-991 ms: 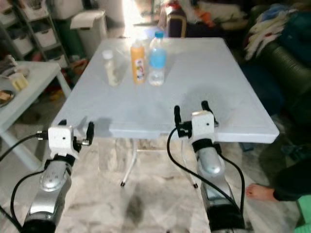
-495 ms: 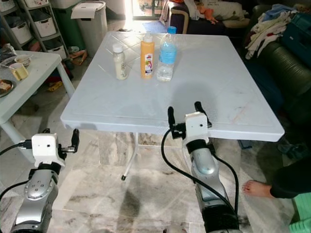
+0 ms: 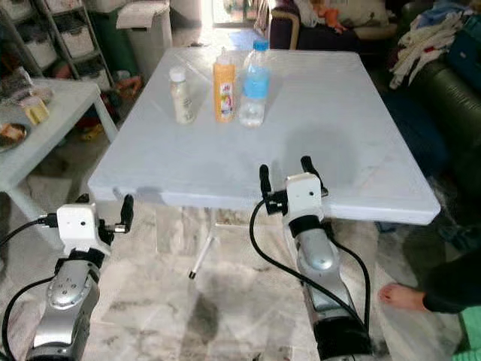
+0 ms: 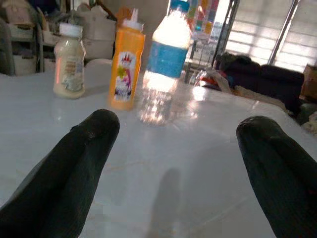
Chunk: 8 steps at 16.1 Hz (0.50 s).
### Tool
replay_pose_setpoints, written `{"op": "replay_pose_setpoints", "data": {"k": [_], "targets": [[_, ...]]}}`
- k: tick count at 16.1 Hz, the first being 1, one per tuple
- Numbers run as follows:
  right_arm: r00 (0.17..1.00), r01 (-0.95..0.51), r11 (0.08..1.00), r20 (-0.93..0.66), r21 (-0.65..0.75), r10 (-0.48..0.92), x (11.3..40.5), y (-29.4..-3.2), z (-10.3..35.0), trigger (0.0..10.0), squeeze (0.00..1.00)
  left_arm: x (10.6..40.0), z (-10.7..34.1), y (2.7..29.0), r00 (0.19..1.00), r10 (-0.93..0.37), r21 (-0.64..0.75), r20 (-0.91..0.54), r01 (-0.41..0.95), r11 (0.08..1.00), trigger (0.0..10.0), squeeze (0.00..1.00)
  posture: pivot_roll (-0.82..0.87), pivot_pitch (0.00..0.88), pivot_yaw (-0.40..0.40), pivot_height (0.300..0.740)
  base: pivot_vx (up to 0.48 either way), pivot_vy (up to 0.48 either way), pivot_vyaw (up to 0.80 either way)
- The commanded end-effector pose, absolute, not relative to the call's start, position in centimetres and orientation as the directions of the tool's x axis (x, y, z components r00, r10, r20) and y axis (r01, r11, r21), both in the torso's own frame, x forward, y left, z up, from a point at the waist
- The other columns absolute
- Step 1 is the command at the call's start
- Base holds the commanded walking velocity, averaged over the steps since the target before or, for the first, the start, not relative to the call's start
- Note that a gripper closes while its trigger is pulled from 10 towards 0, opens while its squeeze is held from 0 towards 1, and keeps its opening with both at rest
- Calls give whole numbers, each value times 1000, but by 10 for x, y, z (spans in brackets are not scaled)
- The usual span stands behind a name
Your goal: Restocking fridge
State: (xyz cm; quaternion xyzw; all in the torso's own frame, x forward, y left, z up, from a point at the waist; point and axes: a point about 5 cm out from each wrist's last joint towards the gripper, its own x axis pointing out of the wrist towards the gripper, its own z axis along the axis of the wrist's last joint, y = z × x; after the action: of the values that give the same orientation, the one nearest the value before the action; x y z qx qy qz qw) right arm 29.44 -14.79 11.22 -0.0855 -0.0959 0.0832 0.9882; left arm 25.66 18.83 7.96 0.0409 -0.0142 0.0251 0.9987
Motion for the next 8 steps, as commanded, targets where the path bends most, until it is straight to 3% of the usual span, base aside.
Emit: {"op": "replay_pose_setpoints", "data": {"k": [1, 5, 8], "targets": [[954, -168, 965, 213, -202, 211, 297, -146, 121, 10000, 0, 260, 84, 188, 999, 31, 85, 41, -34, 996, 10000, 0, -76, 9, 21, 740, 401, 0, 0], [955, -156, 965, 218, -210, 202, 297, -146, 121, 10000, 0, 260, 83, 186, 999, 20, 84, 39, -23, 996, 10000, 0, -79, 13, 25, 740, 403, 0, 753], [954, -161, 969, 220, -190, 202, 299, -145, 122, 10000, 0, 260, 82, 184, 999, 17, 84, 37, -20, 996, 10000, 0, -77, 15, 25, 740, 402, 0, 0]]}}
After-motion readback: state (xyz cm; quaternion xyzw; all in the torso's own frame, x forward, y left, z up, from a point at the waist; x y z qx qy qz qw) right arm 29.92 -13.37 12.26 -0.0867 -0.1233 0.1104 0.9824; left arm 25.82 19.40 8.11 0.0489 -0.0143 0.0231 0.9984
